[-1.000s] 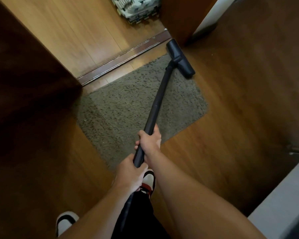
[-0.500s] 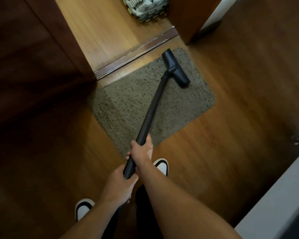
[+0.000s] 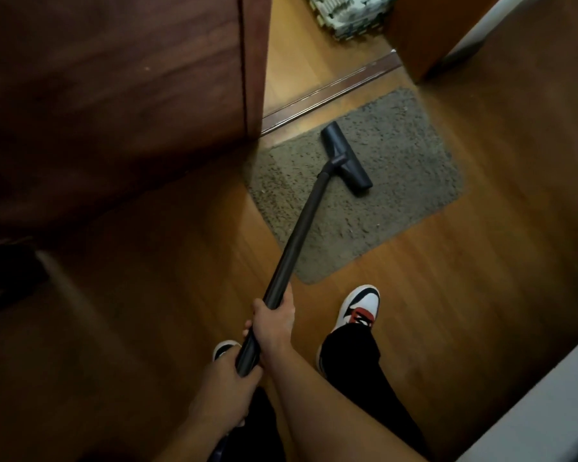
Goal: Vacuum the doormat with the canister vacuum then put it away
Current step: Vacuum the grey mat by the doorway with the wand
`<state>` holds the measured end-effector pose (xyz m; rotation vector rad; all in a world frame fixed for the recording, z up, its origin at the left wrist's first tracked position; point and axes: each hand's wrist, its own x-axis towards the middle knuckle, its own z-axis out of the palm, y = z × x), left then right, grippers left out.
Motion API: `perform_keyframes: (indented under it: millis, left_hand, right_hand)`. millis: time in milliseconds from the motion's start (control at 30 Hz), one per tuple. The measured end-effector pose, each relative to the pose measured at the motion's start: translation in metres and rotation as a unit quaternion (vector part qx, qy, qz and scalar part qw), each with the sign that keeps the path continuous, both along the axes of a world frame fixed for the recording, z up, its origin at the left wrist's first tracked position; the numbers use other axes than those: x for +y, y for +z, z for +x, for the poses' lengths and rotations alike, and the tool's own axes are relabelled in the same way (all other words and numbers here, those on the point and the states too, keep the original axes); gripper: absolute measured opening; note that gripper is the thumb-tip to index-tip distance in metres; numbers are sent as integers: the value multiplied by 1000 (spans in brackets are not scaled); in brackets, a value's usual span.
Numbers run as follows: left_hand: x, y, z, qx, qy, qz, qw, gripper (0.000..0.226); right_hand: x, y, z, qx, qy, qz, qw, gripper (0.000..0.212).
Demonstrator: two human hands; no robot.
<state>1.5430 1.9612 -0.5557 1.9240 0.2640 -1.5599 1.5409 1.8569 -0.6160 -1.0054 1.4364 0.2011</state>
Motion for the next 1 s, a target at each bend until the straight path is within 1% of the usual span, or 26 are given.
perform_keyframes:
  millis: [200,367,500,667,800,933,1000]
  left_hand:
    - [41,6,3,31,23,16,999,8]
    - [28,-1,-3,3,1,13,1000,6]
    - [-10,-9,-13,-44,-21,2,999,9]
    - [-75,-17,-30,-71,-49,-7,996,10]
    - [-128,-20,-46,-41,-29,-25,998,13]
    - [-181,-24,-52,-16,-69,-26,997,19]
    - [-204,-28,-55,-3,-89,-28,996,16]
  right_hand:
    - [44,12,3,-7,9,25,1000,81]
    - [32,6,0,-15,0,16,1000,76]
    - [-10,-6,-6,-13,-1,13,1000,75]
    - [-74,-17,-22,-10,7,2,1000,74]
    - [-128,-20,-38,-4,-4,-3,1000,73]
    - [-181,-22,-56,-2,-41,-10,999,69]
    - [-205,-24,-64,5,-58,-17,998,69]
